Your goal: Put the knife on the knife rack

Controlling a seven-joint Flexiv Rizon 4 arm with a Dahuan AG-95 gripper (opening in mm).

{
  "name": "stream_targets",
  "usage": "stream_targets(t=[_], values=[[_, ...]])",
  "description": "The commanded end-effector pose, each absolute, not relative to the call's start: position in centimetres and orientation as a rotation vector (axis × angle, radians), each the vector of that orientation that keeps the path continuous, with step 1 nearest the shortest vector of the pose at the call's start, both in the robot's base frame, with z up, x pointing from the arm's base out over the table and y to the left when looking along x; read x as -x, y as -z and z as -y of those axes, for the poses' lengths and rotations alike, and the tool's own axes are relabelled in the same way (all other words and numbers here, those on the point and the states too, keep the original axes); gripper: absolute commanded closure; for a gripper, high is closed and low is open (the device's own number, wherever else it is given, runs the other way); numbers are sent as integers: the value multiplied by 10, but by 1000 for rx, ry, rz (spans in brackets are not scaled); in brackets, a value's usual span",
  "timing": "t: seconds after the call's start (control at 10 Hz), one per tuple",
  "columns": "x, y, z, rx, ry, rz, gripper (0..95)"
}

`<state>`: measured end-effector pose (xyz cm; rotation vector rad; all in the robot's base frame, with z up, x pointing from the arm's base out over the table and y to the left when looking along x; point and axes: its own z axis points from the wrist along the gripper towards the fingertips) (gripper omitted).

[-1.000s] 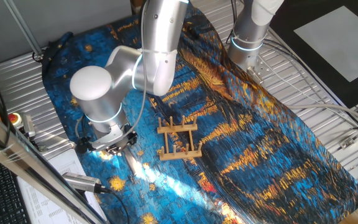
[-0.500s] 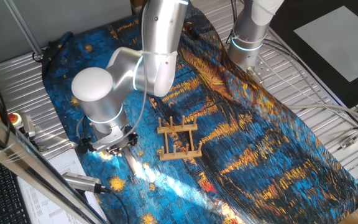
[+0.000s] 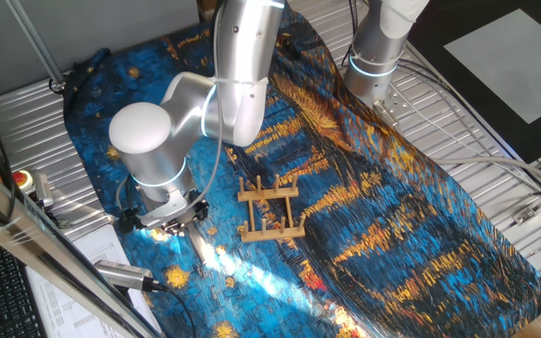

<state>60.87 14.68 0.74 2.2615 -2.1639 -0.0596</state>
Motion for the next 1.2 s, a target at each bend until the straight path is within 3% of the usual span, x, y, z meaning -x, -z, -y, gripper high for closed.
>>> stream_targets(t=[0.1,0.8,0.9,1.2], values=[[-609,-7,-147,-2263,61,2163,570],[-608,-5,-147,-2276,62,2150,570],[-608,-5,-147,-2277,61,2150,760],[-608,-5,-147,-2287,47,2148,760]])
